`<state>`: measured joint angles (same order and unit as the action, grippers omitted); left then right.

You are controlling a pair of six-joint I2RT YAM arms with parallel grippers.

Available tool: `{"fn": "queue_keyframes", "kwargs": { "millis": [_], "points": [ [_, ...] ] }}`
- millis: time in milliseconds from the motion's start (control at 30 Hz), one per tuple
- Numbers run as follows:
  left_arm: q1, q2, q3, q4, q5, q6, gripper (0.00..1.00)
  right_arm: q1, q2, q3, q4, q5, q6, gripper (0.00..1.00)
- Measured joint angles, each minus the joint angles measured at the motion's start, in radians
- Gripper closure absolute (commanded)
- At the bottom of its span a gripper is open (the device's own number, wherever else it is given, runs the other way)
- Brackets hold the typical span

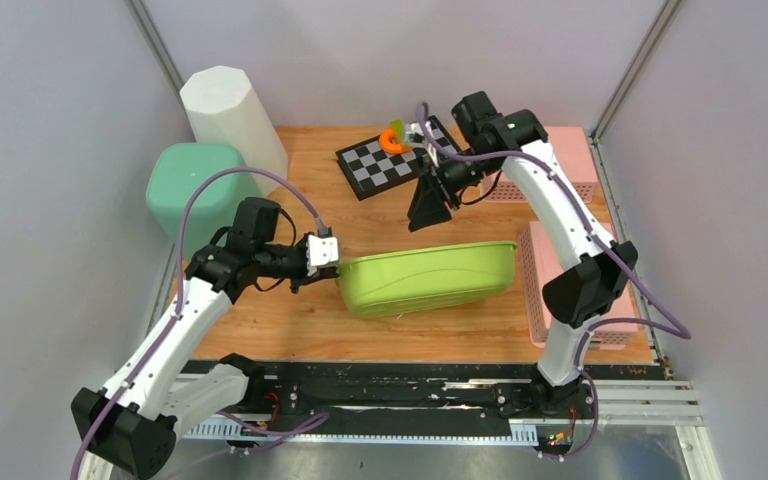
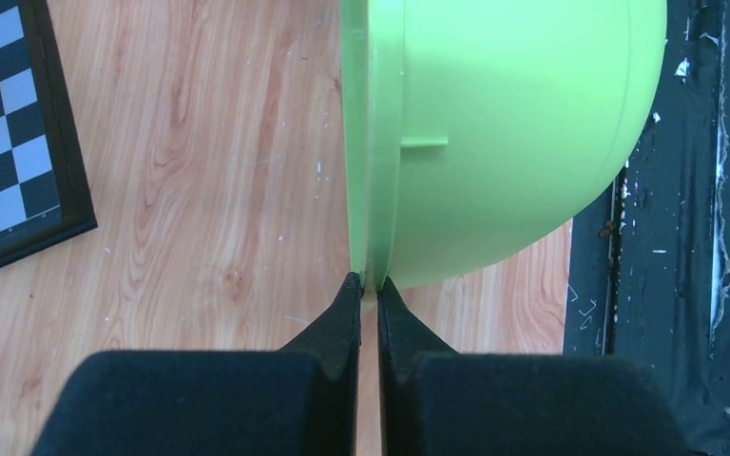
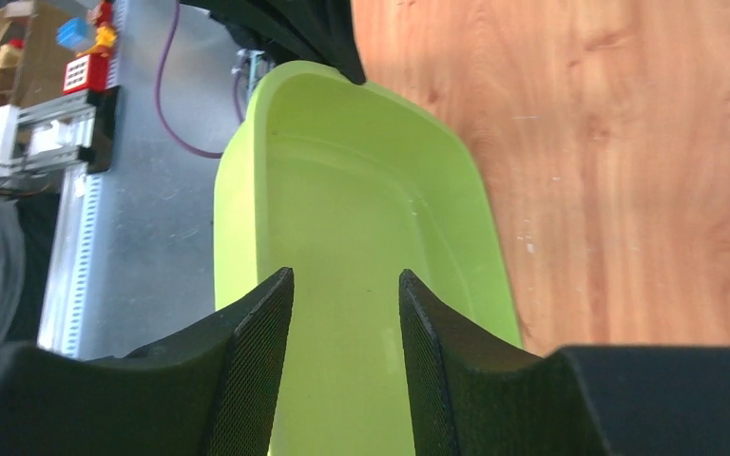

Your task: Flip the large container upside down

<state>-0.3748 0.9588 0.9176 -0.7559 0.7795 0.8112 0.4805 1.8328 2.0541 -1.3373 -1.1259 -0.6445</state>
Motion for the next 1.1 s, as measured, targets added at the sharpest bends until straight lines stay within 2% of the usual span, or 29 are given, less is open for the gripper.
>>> {"fn": "queue_keyframes", "kwargs": {
  "millis": [200,300,400,633,733,933,1100],
  "points": [
    [0.021,0.012,0.000,0.000,-0.001,0.000,1.00,-0.135,-0.123,-0.044,0.045,0.003,-0.066,0.49],
    [0.032,0.020,0.000,0.001,0.003,0.000,1.00,-0.216,-0.219,-0.090,0.061,0.015,-0.134,0.44],
    [0.040,0.029,0.000,0.004,0.010,0.001,1.00,-0.292,-0.333,-0.174,0.079,0.064,-0.230,0.38],
    [0.060,0.055,0.000,0.013,0.032,0.001,1.00,-0.380,-0.526,-0.439,0.121,0.204,-0.425,0.38],
    [0.069,0.063,0.001,0.016,0.043,0.001,1.00,-0.461,-0.551,-0.506,0.130,0.233,-0.495,0.39],
    [0.079,0.077,0.011,0.014,0.052,0.002,1.00,-0.667,-0.532,-0.519,0.122,0.227,-0.668,0.43],
    [0.081,0.089,0.021,0.013,0.056,0.001,1.00,-0.685,-0.513,-0.626,0.088,0.196,-0.850,0.47]
  ]
}}
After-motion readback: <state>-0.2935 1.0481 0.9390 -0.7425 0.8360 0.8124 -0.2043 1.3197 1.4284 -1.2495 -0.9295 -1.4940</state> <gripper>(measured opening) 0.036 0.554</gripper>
